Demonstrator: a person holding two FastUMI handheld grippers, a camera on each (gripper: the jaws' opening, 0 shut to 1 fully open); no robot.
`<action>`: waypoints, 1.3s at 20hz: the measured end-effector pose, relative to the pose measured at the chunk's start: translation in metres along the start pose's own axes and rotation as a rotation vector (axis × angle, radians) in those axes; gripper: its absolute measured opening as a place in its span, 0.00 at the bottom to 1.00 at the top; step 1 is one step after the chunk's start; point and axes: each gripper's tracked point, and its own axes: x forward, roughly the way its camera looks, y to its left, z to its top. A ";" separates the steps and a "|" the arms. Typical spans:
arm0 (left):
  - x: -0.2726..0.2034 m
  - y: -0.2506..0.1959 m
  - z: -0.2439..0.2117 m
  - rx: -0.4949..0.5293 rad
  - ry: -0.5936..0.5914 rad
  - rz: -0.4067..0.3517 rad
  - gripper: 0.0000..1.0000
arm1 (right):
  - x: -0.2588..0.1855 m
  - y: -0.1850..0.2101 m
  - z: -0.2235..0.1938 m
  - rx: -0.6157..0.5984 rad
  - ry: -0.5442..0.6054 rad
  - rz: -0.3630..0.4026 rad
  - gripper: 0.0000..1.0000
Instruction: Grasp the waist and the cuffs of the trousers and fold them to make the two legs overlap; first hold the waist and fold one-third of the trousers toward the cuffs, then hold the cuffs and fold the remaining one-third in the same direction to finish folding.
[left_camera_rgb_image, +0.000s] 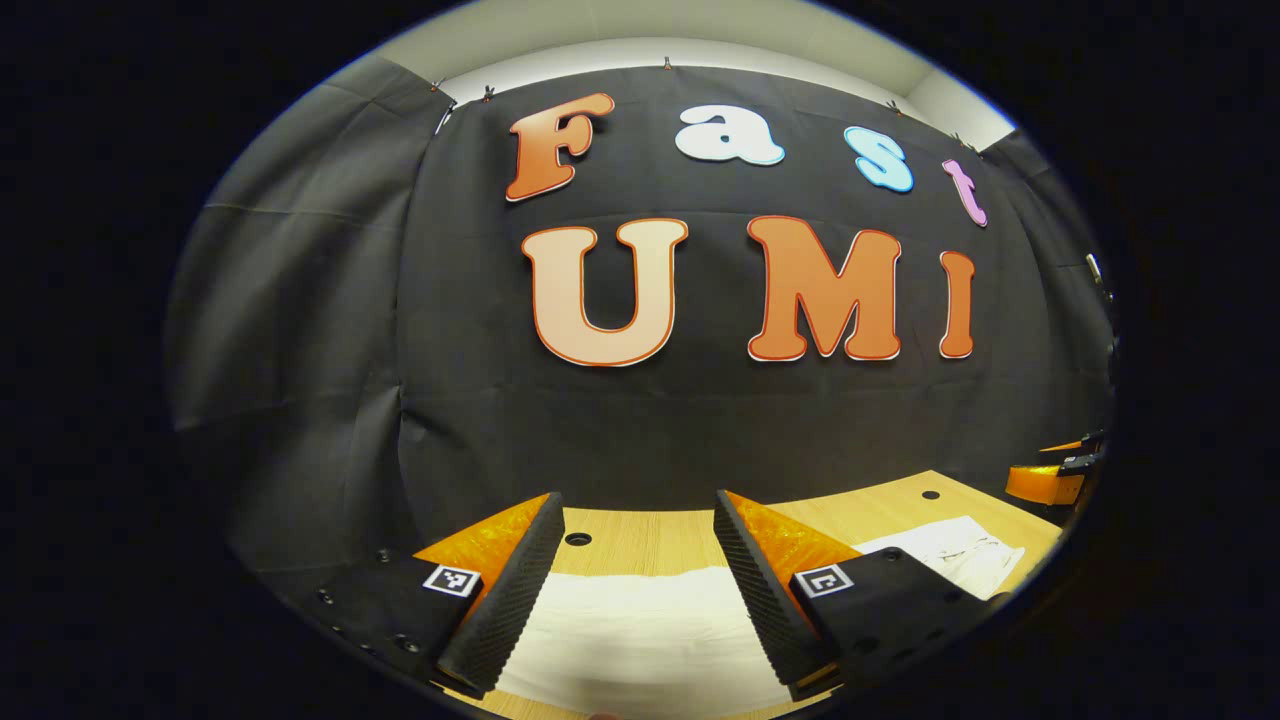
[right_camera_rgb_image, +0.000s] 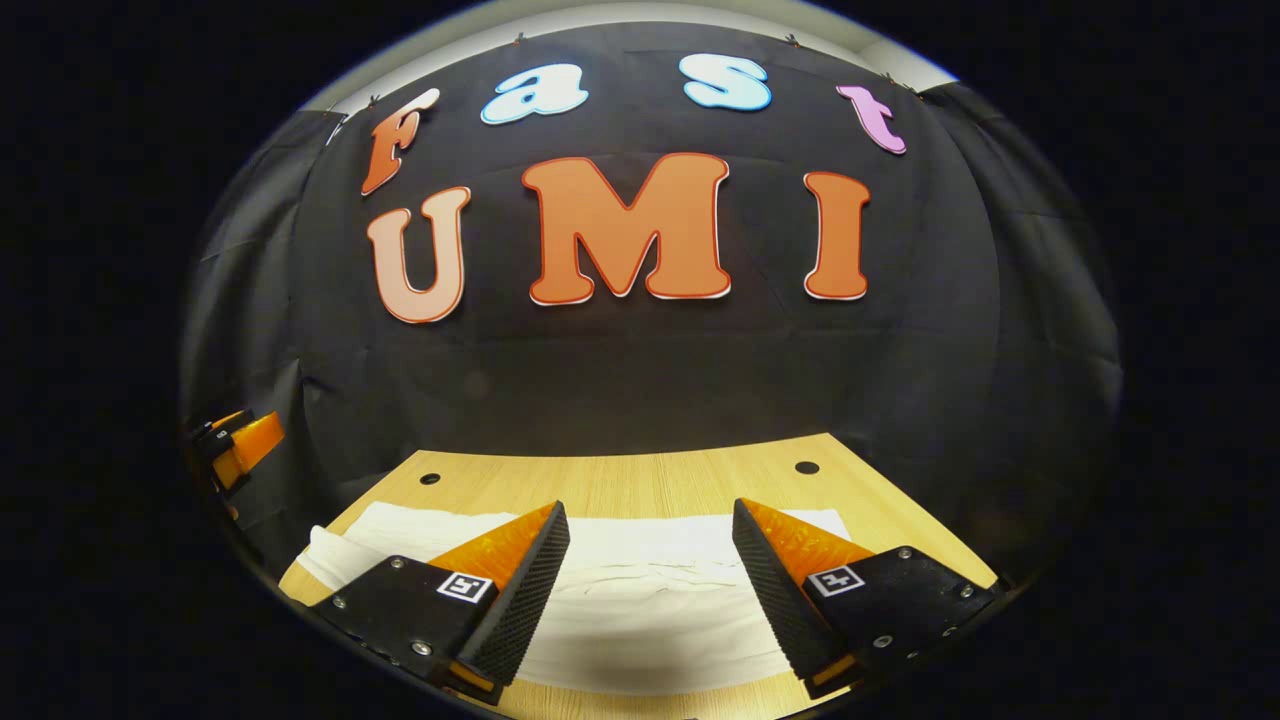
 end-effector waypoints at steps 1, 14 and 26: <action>0.001 0.000 -0.001 0.001 0.004 0.001 0.98 | 0.001 -0.003 -0.006 0.023 0.025 -0.006 0.99; 0.005 0.003 -0.022 0.005 0.059 0.006 0.99 | 0.008 -0.073 -0.142 0.387 0.421 -0.155 0.99; 0.008 0.009 -0.031 0.014 0.115 0.047 0.98 | -0.011 -0.144 -0.244 0.760 0.618 -0.323 0.99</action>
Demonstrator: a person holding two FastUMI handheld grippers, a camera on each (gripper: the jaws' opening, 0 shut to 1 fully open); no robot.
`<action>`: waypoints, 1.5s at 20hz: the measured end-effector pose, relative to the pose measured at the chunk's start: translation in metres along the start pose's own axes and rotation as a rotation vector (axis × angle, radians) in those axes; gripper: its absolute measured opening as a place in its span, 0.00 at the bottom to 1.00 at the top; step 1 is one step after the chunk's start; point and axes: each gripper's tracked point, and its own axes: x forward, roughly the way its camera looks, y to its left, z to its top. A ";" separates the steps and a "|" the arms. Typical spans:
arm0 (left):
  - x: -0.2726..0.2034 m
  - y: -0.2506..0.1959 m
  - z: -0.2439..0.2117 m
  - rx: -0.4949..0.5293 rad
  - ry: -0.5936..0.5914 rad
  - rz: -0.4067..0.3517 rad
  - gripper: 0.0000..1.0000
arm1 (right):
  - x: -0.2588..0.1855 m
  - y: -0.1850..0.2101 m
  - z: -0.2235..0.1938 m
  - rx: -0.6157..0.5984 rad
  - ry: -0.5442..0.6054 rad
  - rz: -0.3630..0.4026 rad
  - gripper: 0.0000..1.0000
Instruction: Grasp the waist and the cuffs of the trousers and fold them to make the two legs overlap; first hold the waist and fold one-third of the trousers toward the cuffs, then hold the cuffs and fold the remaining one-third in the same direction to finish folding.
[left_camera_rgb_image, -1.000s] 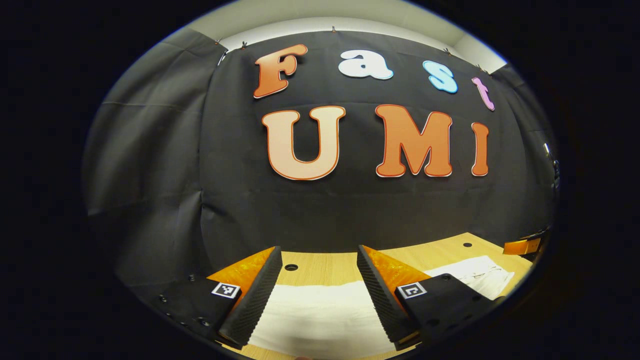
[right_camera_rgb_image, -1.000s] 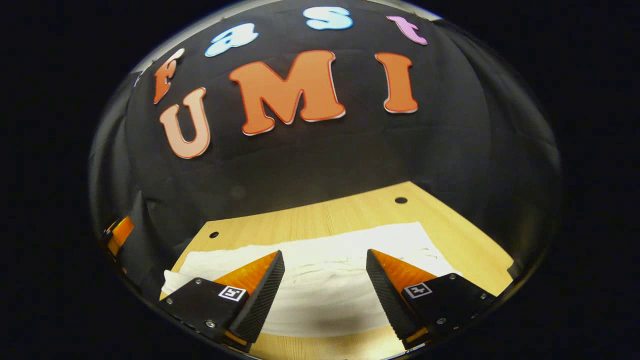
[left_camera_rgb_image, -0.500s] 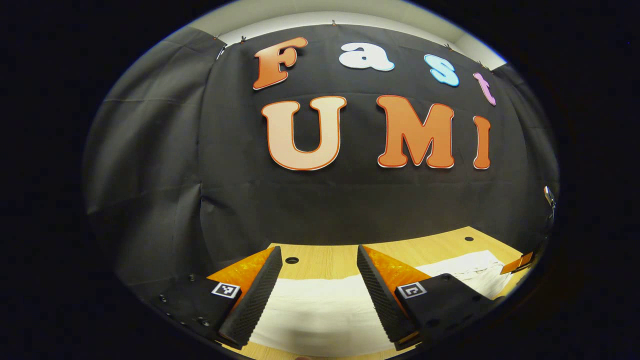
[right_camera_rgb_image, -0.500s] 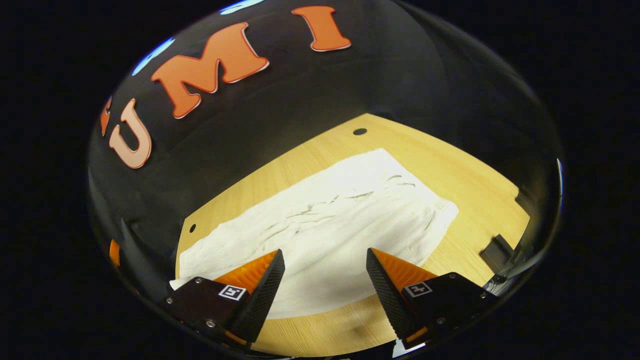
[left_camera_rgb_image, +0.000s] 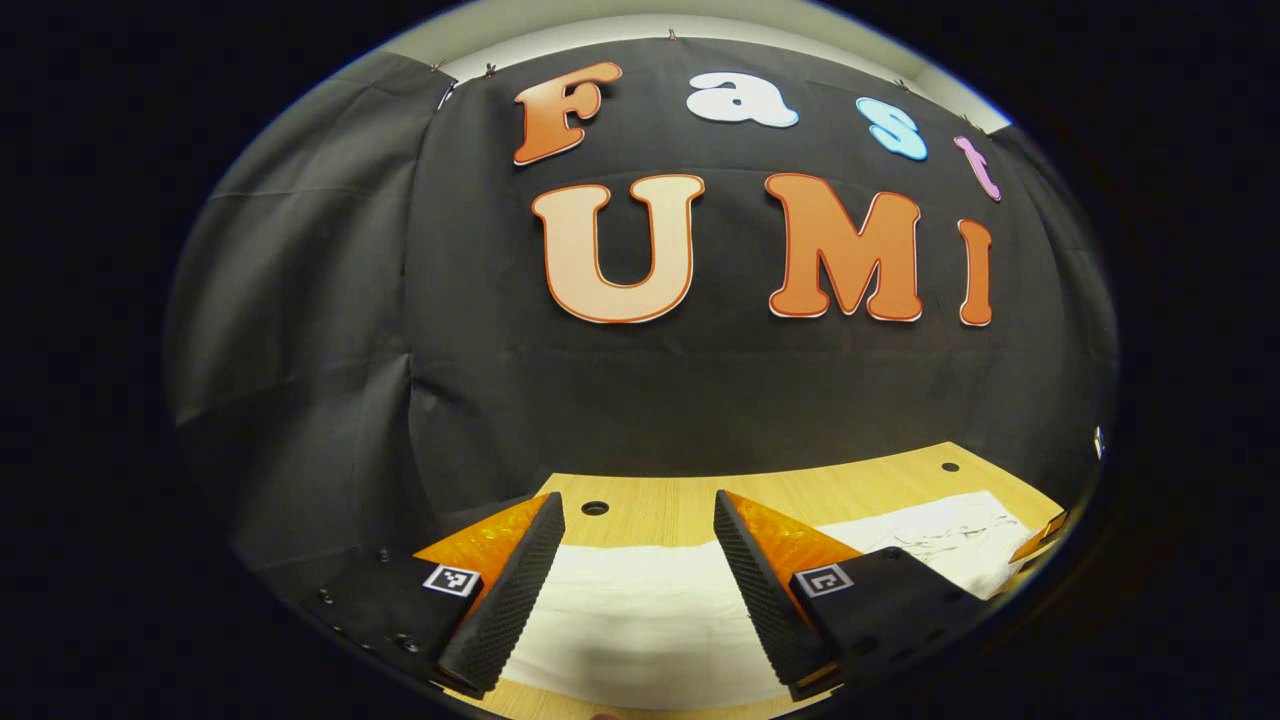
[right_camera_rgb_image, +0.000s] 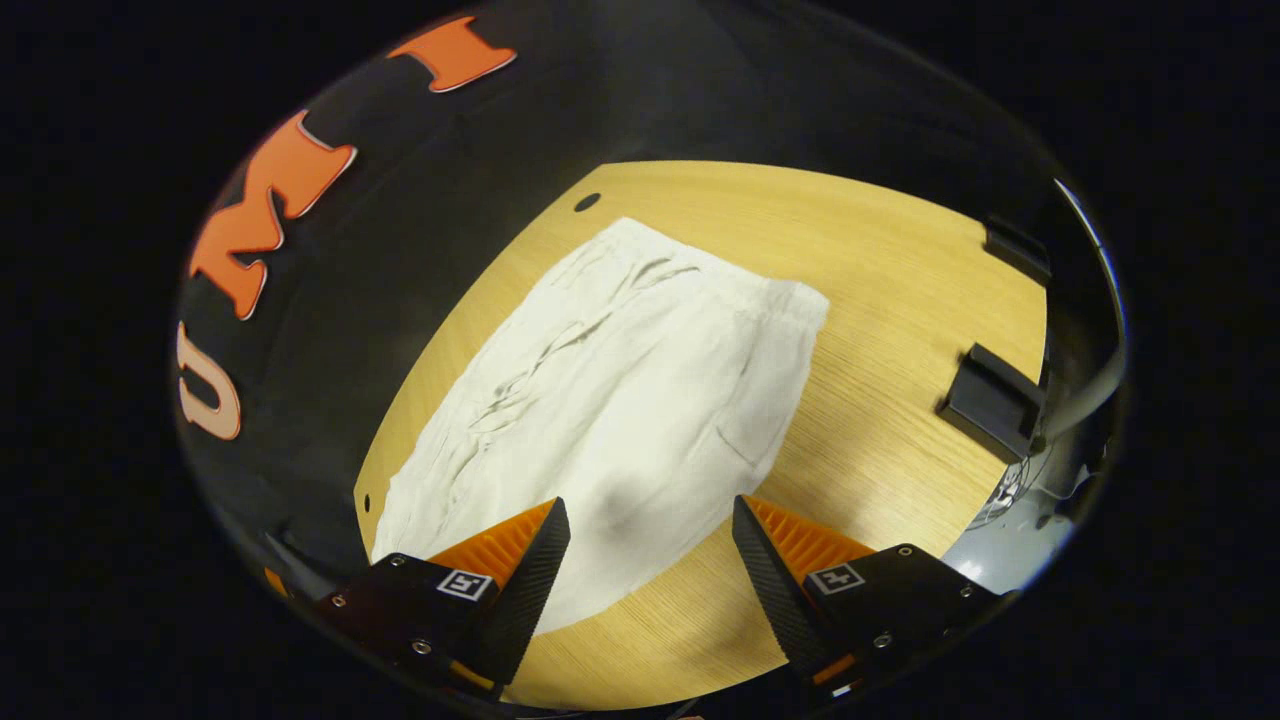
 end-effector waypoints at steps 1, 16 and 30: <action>0.000 0.000 -0.002 0.000 0.005 0.005 0.98 | 0.003 -0.006 0.000 0.022 0.007 -0.013 0.99; 0.023 0.004 -0.013 -0.029 0.083 0.057 0.99 | 0.044 -0.012 0.035 0.263 0.078 0.017 0.99; 0.011 0.034 -0.083 -0.509 0.319 0.117 0.99 | 0.072 -0.012 0.031 0.339 0.194 0.048 0.02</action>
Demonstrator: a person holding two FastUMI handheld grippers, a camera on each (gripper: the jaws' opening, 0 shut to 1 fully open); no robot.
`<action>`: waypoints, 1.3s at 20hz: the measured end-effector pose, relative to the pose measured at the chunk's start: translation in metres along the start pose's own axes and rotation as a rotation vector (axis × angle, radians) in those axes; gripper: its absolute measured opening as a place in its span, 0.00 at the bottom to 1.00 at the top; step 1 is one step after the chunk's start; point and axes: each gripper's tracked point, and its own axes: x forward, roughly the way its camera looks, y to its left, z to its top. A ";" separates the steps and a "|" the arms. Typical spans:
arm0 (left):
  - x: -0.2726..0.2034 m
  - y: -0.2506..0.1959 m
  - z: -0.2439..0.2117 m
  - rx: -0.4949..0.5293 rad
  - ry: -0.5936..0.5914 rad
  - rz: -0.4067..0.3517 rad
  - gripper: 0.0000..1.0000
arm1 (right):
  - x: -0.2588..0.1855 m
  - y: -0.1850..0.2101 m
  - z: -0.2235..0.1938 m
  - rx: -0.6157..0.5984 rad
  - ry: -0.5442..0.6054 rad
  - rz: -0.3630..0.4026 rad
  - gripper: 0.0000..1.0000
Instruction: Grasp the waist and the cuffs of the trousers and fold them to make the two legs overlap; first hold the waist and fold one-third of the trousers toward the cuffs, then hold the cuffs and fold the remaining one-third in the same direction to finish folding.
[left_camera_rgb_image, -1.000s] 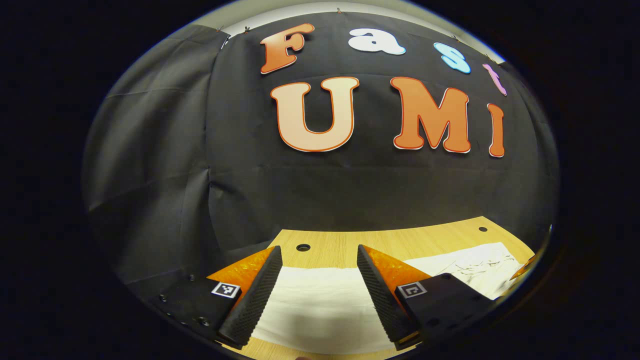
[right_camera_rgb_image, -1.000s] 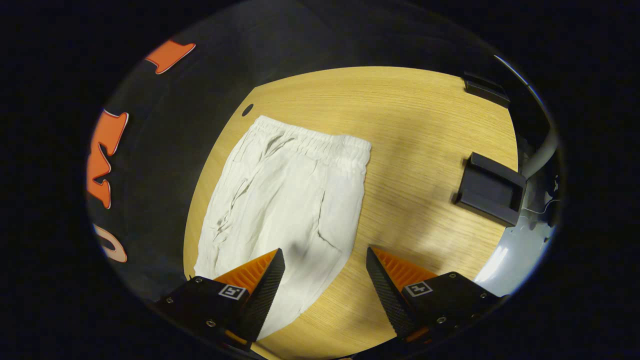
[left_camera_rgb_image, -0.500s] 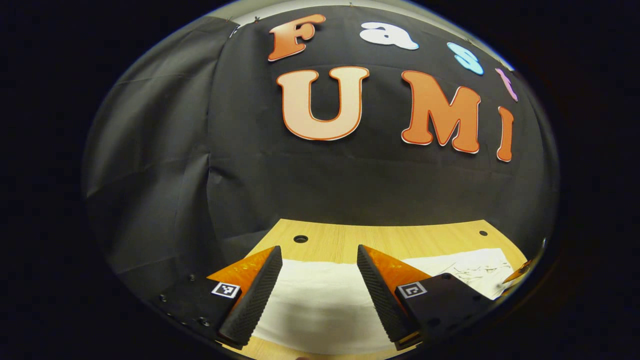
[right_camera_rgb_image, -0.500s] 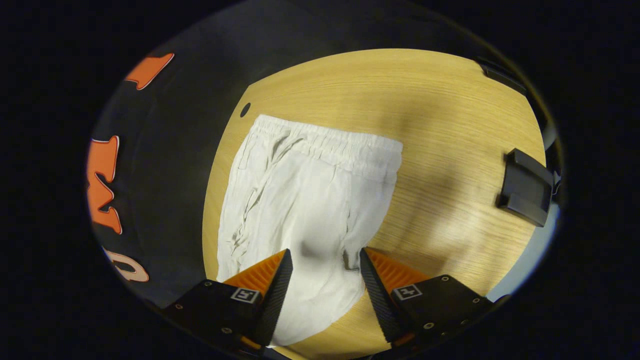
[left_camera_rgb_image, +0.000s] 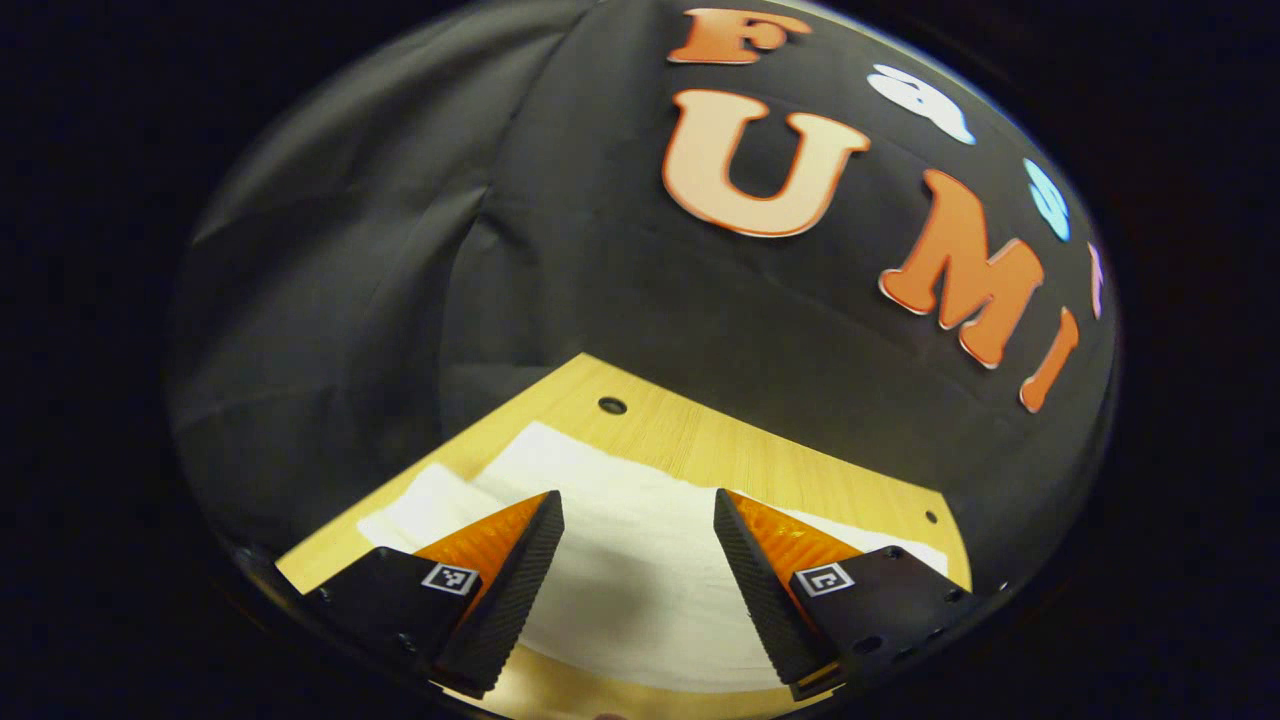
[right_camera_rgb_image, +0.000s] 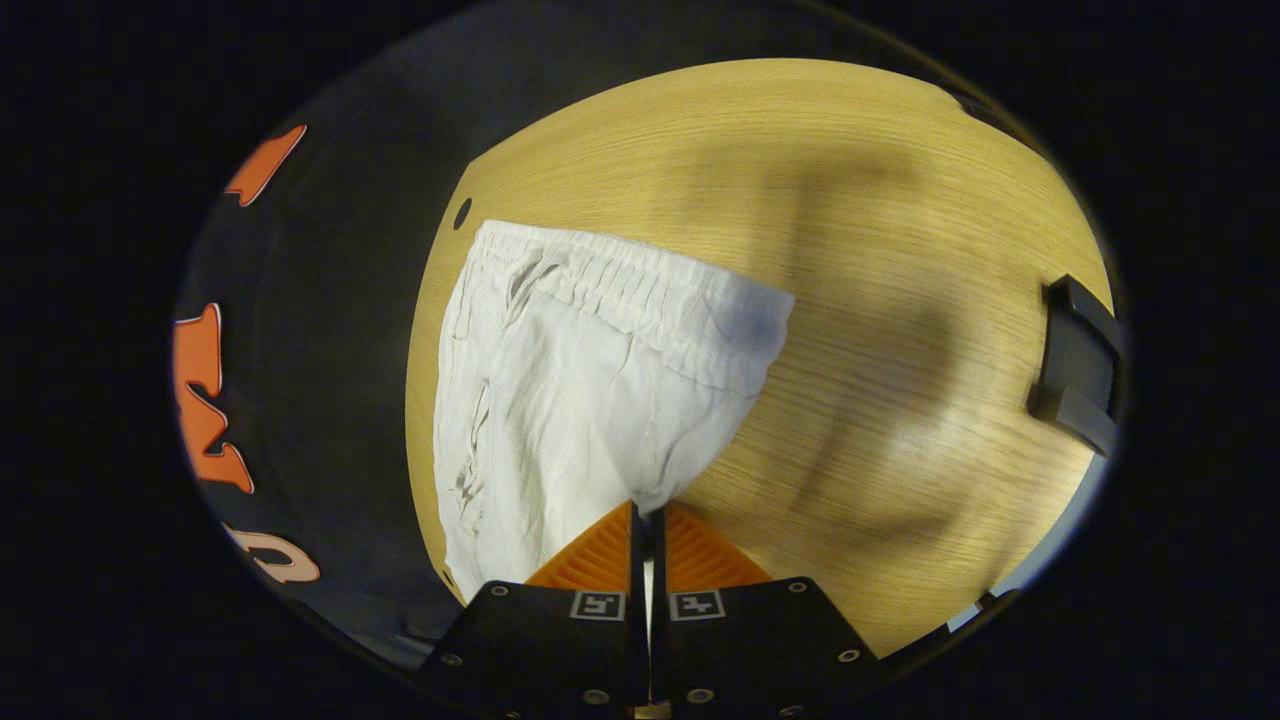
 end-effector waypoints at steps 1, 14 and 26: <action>0.003 0.007 -0.004 -0.087 0.027 0.003 1.00 | -0.001 0.000 -0.001 -0.009 0.008 -0.005 0.02; -0.022 0.085 -0.078 -0.673 0.254 0.259 1.00 | -0.002 -0.002 -0.003 -0.039 0.060 -0.013 0.02; 0.012 0.084 -0.073 -0.657 0.315 0.240 0.97 | 0.000 -0.003 -0.002 -0.027 0.067 -0.017 0.02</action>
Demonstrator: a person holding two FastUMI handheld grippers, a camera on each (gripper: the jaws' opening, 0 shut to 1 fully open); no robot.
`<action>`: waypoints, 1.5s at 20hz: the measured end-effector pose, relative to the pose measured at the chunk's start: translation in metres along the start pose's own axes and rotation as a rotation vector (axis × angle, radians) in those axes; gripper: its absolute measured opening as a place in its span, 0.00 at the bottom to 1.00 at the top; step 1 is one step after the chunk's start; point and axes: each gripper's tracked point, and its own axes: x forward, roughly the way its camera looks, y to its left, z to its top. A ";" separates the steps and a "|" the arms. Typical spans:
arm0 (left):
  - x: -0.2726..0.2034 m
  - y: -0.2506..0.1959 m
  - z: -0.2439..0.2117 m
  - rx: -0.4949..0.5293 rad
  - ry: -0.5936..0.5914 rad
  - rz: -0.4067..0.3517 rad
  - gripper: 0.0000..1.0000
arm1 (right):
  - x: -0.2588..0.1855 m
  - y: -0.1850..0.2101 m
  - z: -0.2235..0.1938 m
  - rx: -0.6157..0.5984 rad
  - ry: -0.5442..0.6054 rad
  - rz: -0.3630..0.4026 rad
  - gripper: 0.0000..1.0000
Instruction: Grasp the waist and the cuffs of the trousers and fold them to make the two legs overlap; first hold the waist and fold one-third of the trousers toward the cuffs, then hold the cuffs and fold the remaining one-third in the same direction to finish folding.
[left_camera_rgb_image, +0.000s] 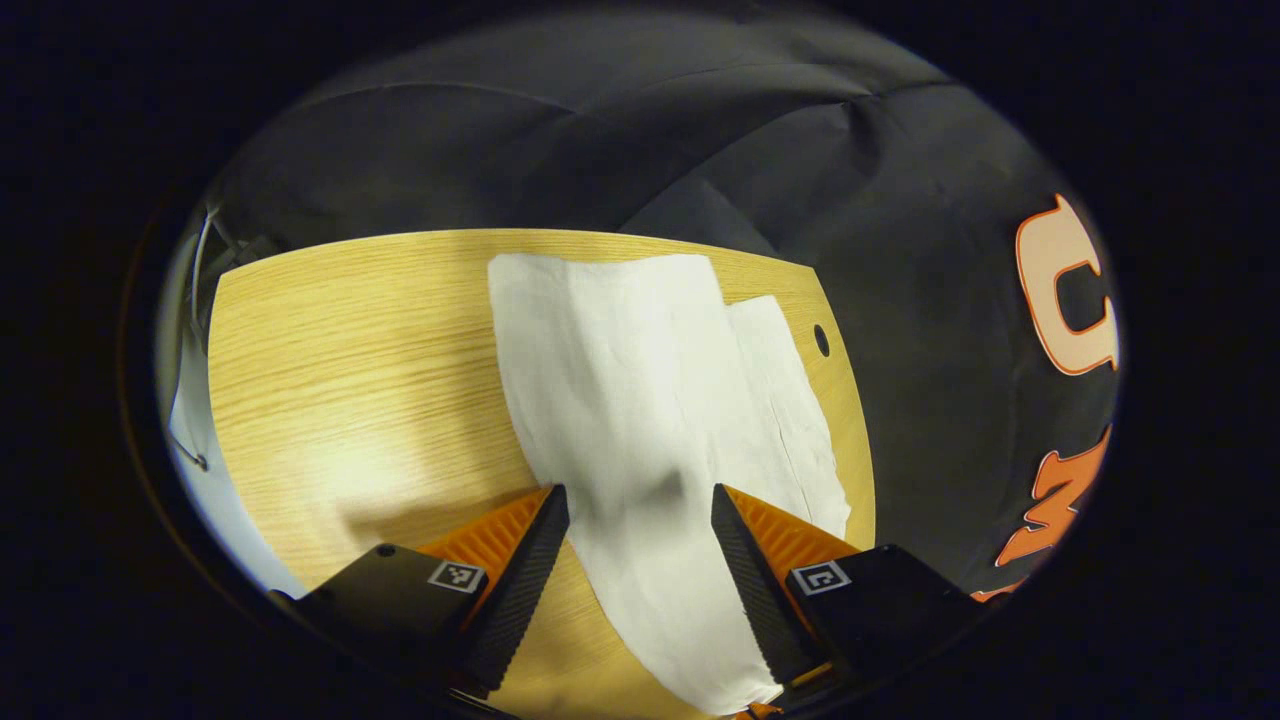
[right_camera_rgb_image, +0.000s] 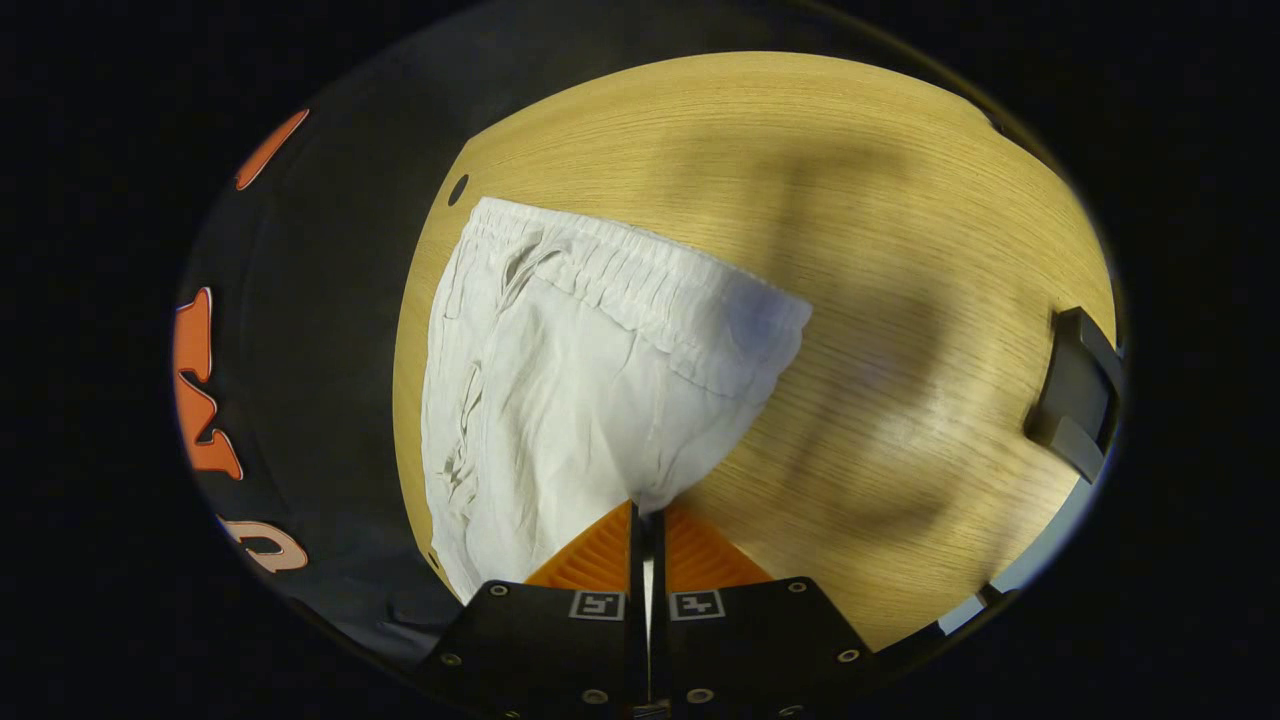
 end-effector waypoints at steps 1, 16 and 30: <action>0.006 0.000 -0.002 0.005 0.020 0.001 0.93 | -0.001 0.000 0.000 0.000 0.000 0.002 0.02; -0.001 -0.003 0.006 0.040 0.096 0.042 0.04 | -0.024 0.012 0.003 -0.003 -0.012 0.036 0.01; -0.008 -0.151 0.056 0.158 0.065 -0.089 0.04 | -0.048 0.129 0.031 -0.056 0.048 0.165 0.01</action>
